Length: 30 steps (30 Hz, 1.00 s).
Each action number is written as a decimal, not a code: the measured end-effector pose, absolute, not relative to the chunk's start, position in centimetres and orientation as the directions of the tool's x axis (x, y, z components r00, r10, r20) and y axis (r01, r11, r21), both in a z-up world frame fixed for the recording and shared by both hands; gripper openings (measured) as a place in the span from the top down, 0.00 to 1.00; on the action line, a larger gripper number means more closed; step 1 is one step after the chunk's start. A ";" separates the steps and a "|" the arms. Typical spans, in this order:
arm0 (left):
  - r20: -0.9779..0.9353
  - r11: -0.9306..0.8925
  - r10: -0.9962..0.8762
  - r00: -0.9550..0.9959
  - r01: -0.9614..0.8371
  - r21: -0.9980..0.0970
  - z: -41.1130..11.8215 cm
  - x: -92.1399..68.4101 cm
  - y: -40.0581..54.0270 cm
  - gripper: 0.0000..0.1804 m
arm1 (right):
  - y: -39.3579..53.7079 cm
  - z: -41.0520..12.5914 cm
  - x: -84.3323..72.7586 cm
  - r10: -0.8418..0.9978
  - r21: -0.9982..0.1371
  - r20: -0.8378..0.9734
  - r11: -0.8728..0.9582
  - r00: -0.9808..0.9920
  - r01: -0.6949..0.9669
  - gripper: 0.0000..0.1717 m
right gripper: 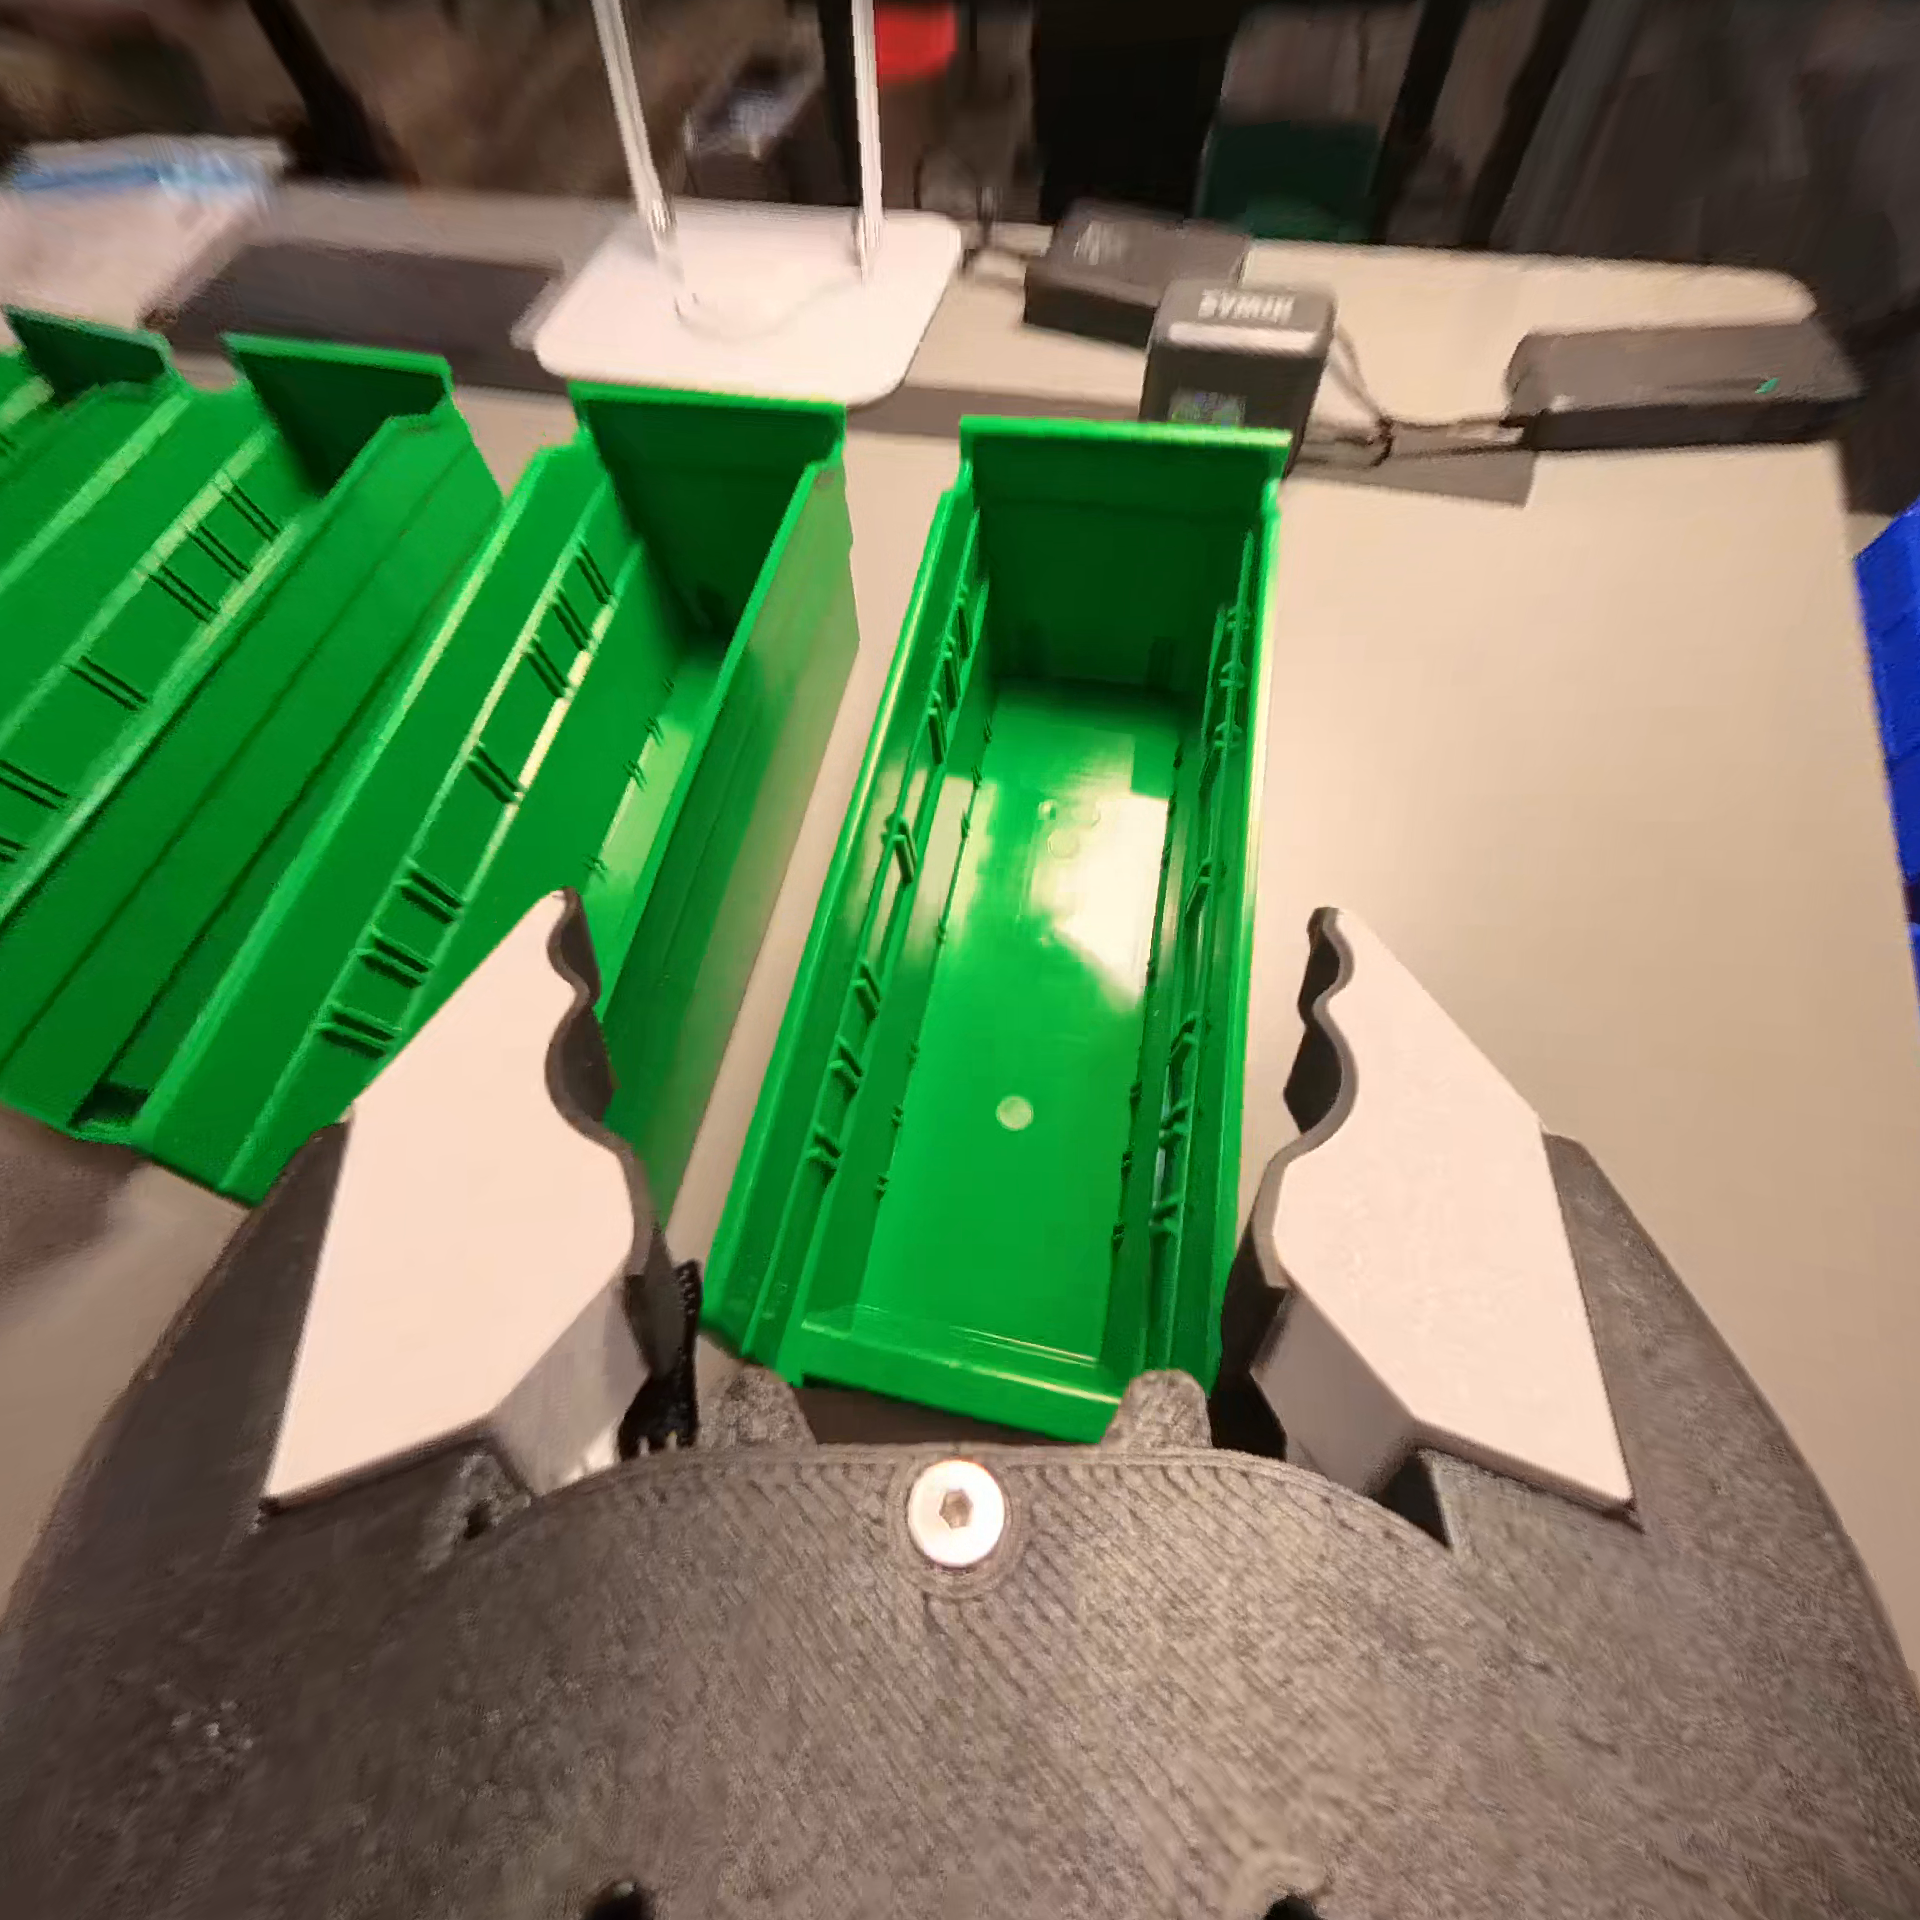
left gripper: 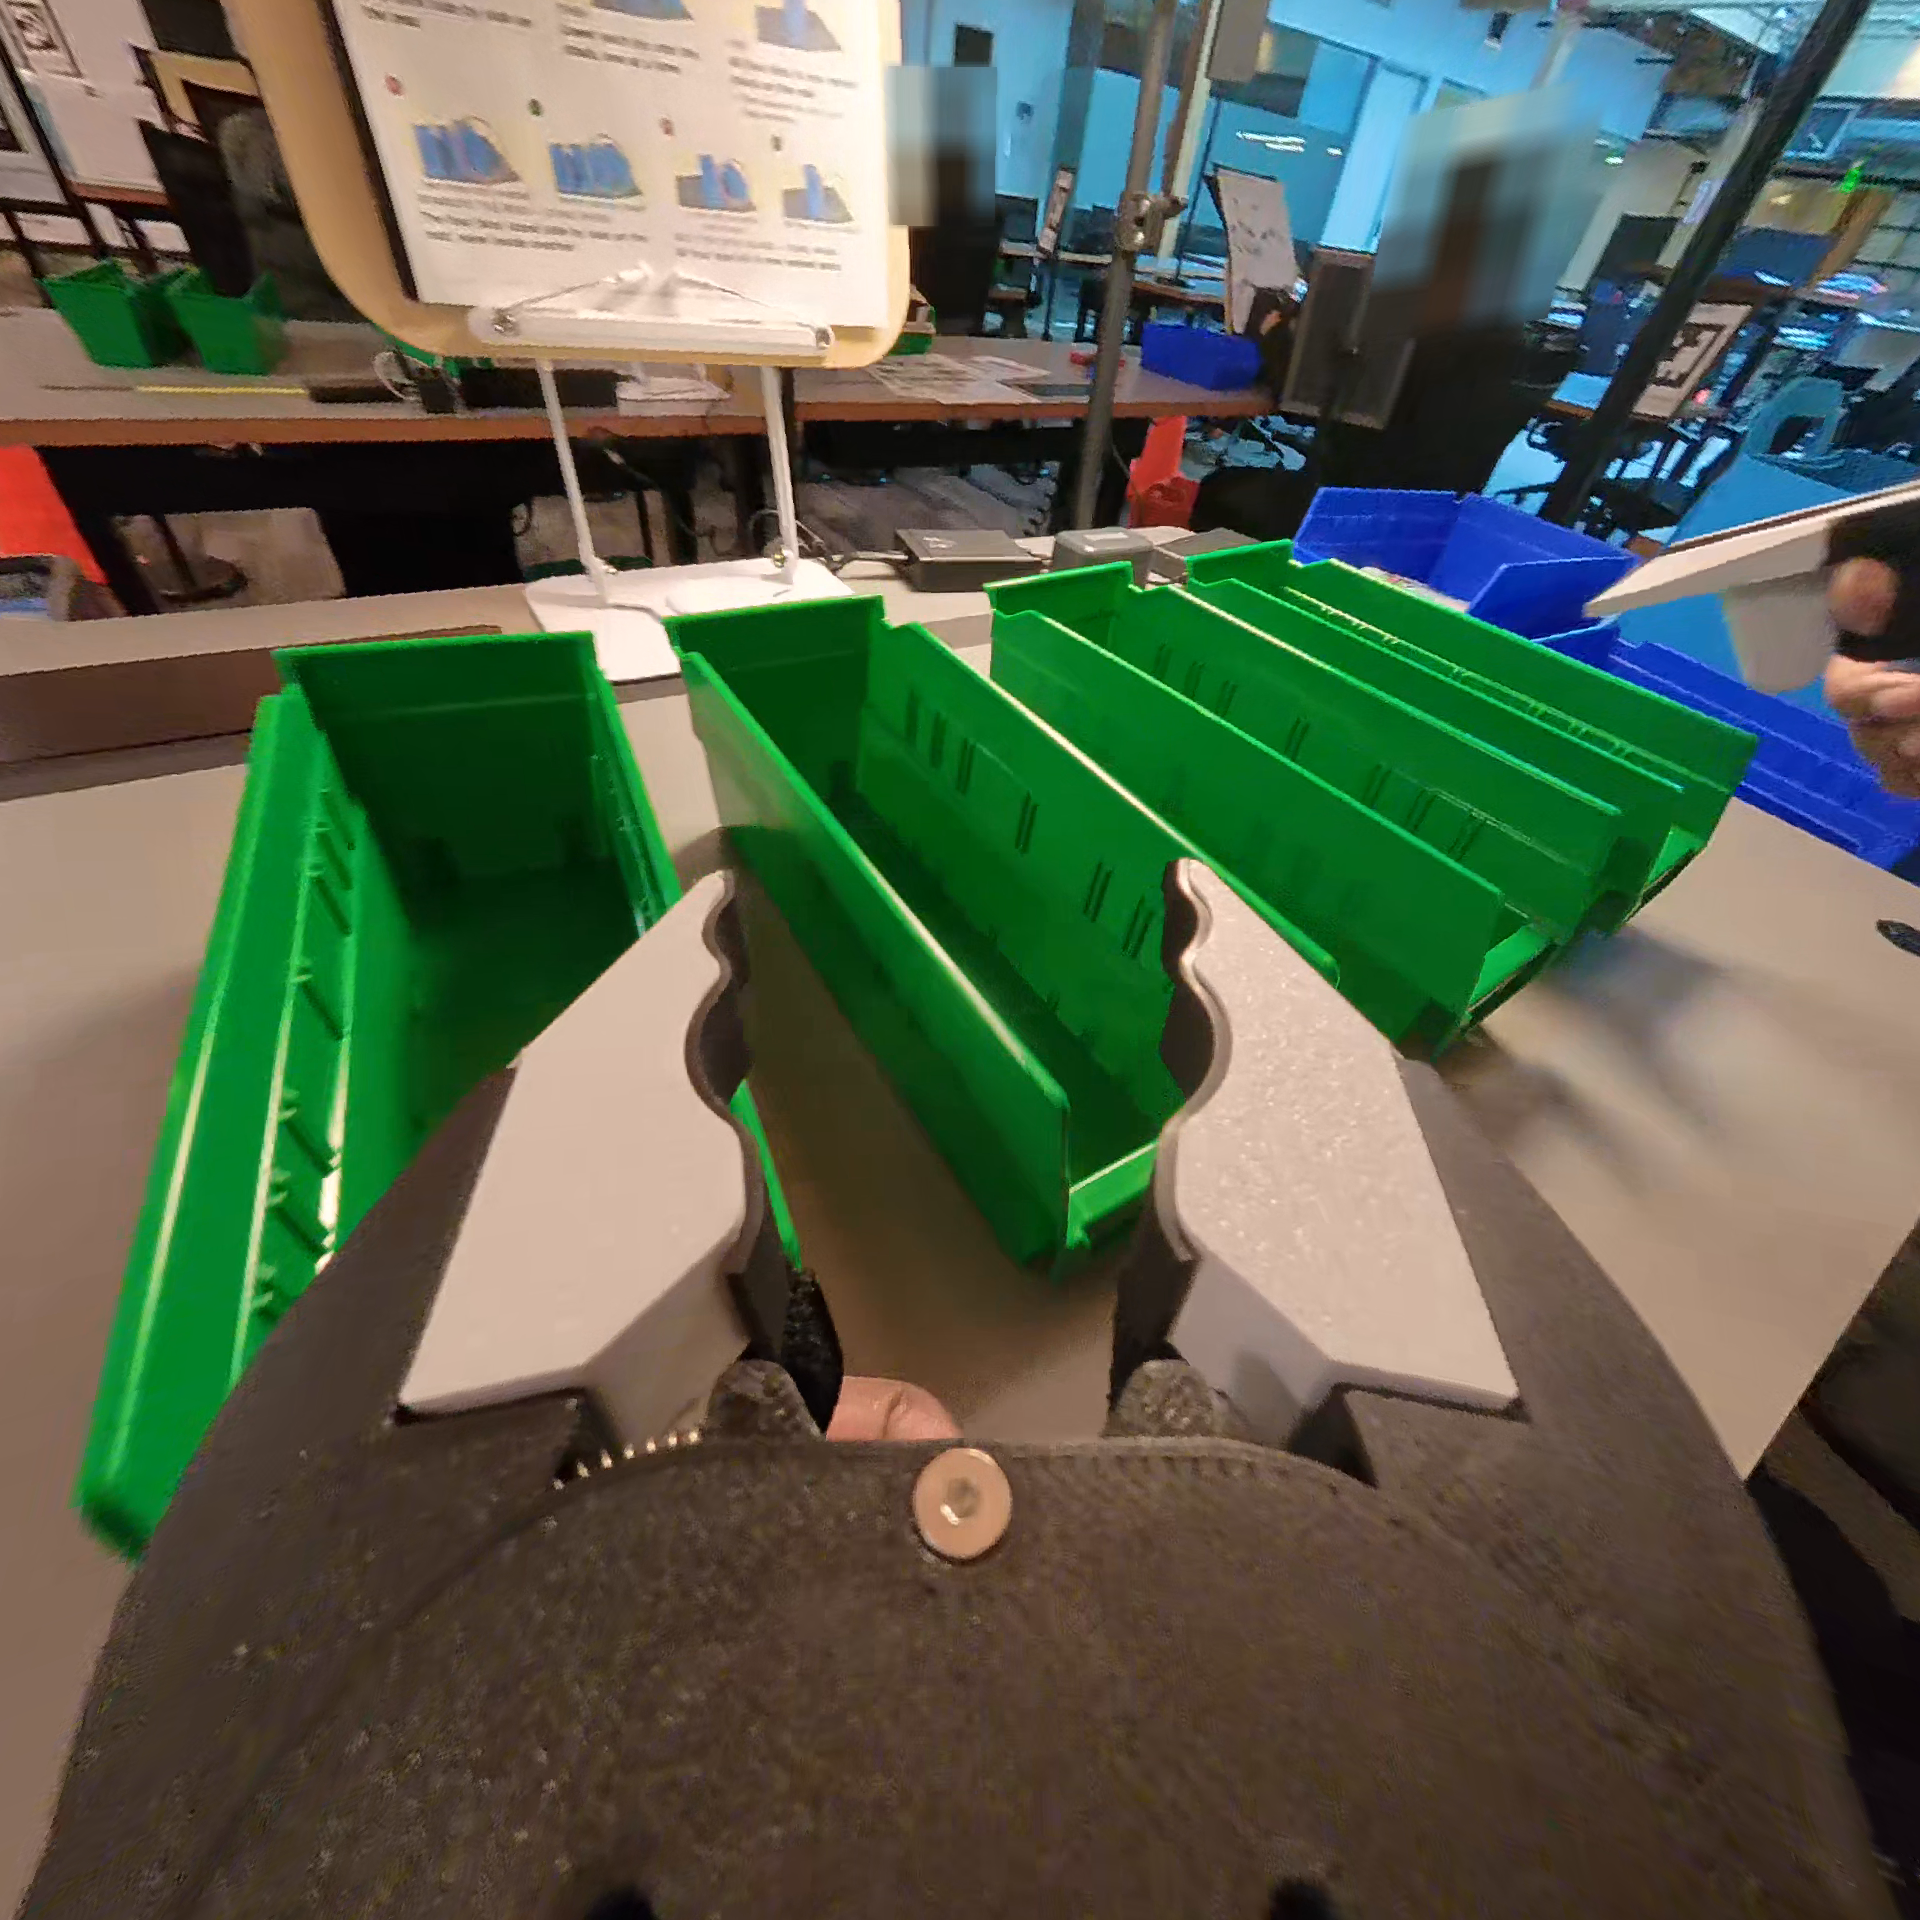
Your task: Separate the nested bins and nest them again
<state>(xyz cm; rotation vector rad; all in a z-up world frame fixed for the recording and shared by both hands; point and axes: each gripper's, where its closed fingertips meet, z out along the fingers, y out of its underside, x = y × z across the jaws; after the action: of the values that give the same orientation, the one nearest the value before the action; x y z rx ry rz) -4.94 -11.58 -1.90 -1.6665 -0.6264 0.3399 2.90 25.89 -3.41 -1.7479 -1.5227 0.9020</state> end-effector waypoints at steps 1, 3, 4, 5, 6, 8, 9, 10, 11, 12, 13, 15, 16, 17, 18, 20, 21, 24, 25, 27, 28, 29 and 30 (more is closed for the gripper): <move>0.132 -0.090 0.564 0.815 0.220 -0.971 -1.9 -5.1 -11.0 0.55 | 26.2 -4.1 2.2 0.993 -0.789 -0.079 -0.116 0.087 0.603 0.20; 0.148 -0.087 0.536 0.831 0.229 -0.970 -2.1 -5.1 -10.2 0.55 | 27.1 -5.3 1.0 0.995 -0.719 -0.058 -0.099 0.083 0.688 0.19; 0.146 -0.098 0.518 0.843 0.228 -0.969 -2.3 -4.9 -10.0 0.54 | 27.5 -5.9 0.5 0.996 -0.681 -0.051 -0.093 0.079 0.726 0.18; 0.143 -0.102 0.510 0.848 0.225 -0.969 -2.4 -4.8 -9.9 0.54 | 27.9 -6.4 0.1 0.996 -0.647 -0.044 -0.089 0.079 0.758 0.17; 0.144 -0.094 0.516 0.844 0.222 -0.970 -2.2 -5.0 -10.1 0.54 | 28.2 -7.0 -0.2 0.996 -0.613 -0.038 -0.082 0.075 0.786 0.17; 0.158 -0.066 0.523 0.838 0.225 -0.972 -1.8 -5.1 -10.3 0.55 | 28.2 -8.0 -0.6 0.997 -0.541 -0.049 -0.080 0.063 0.837 0.16; 0.168 -0.058 0.514 0.841 0.230 -0.971 -1.8 -4.9 -10.2 0.55 | 28.3 -8.5 -0.7 0.997 -0.506 -0.047 -0.073 0.057 0.860 0.15; 0.176 -0.058 0.505 0.845 0.236 -0.970 -1.9 -4.6 -10.0 0.55 | 28.3 -9.1 -0.7 0.998 -0.468 -0.039 -0.064 0.051 0.881 0.15; 0.177 -0.064 0.498 0.849 0.240 -0.969 -2.1 -4.4 -9.7 0.55 | 28.4 -9.7 -0.7 0.998 -0.431 -0.033 -0.056 0.046 0.901 0.14; 0.173 -0.077 0.493 0.853 0.241 -0.968 -2.4 -4.2 -9.4 0.55 | 28.4 -10.4 -0.7 0.999 -0.398 -0.029 -0.052 0.044 0.916 0.14; 0.165 -0.093 0.491 0.856 0.240 -0.966 -2.8 -3.9 -9.1 0.55 | 28.4 -11.0 -0.6 0.999 -0.366 -0.021 -0.044 0.039 0.930 0.13; 0.153 -0.117 0.490 0.858 0.238 -0.964 -3.3 -3.6 -8.7 0.55 | 28.1 -12.2 -0.3 0.999 -0.311 -0.022 -0.035 0.030 0.950 0.12; 0.153 -0.121 0.488 0.859 0.240 -0.963 -3.5 -3.4 -8.5 0.55 | 27.9 -12.4 -0.4 0.999 -0.298 -0.028 -0.038 0.031 0.954 0.12; 0.155 -0.123 0.484 0.861 0.242 -0.962 -3.6 -3.3 -8.3 0.55 | 27.9 -12.4 -0.4 0.999 -0.291 -0.021 -0.032 0.027 0.956 0.12; 0.157 -0.123 0.480 0.863 0.243 -0.962 -3.6 -3.1 -8.2 0.55 | 28.0 -12.2 -0.5 1.000 -0.288 0.000 -0.020 0.021 0.957 0.13; 0.158 -0.121 0.478 0.864 0.243 -0.962 -3.6 -2.9 -7.9 0.56 | 28.1 -12.0 -0.6 1.000 -0.285 0.028 -0.005 0.014 0.958 0.14; 0.160 -0.120 0.476 0.865 0.244 -0.962 -3.6 -2.8 -7.8 0.56 | 27.9 -12.1 -0.6 1.000 -0.283 0.021 -0.008 0.014 0.959 0.14; 0.161 -0.126 0.464 0.871 0.244 -0.961 -3.7 -2.2 -7.2 0.56 | 27.4 -12.4 -0.6 1.000 -0.276 -0.007 -0.020 0.019 0.961 0.14; 0.157 -0.133 0.460 0.874 0.243 -0.961 -3.8 -2.0 -6.9 0.57 | 27.4 -12.4 -0.7 1.000 -0.276 -0.008 -0.021 0.020 0.961 0.15; 0.149 -0.148 0.452 0.879 0.238 -0.960 -4.1 -1.5 -6.5 0.57 | 27.3 -12.4 -0.9 0.999 -0.282 -0.026 -0.032 0.025 0.959 0.14; 0.145 -0.153 0.449 0.882 0.235 -0.960 -4.1 -1.3 -6.3 0.57 | 27.3 -12.5 -0.9 0.999 -0.284 -0.039 -0.041 0.031 0.958 0.14; 0.141 -0.155 0.445 0.884 0.231 -0.961 -4.1 -1.1 -6.2 0.57 | 27.5 -12.5 -0.9 0.998 -0.281 -0.045 -0.045 0.034 0.959 0.14; 0.138 -0.153 0.443 0.886 0.226 -0.962 -3.9 -0.9 -6.1 0.57 | 27.5 -12.4 -0.9 0.999 -0.281 -0.047 -0.039 0.027 0.959 0.17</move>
<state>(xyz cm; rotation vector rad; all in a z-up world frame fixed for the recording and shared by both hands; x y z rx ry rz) -0.87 -6.09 -3.93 -1.7403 -0.5117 0.2040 -0.91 27.48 -12.40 -2.1214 -2.0505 0.3452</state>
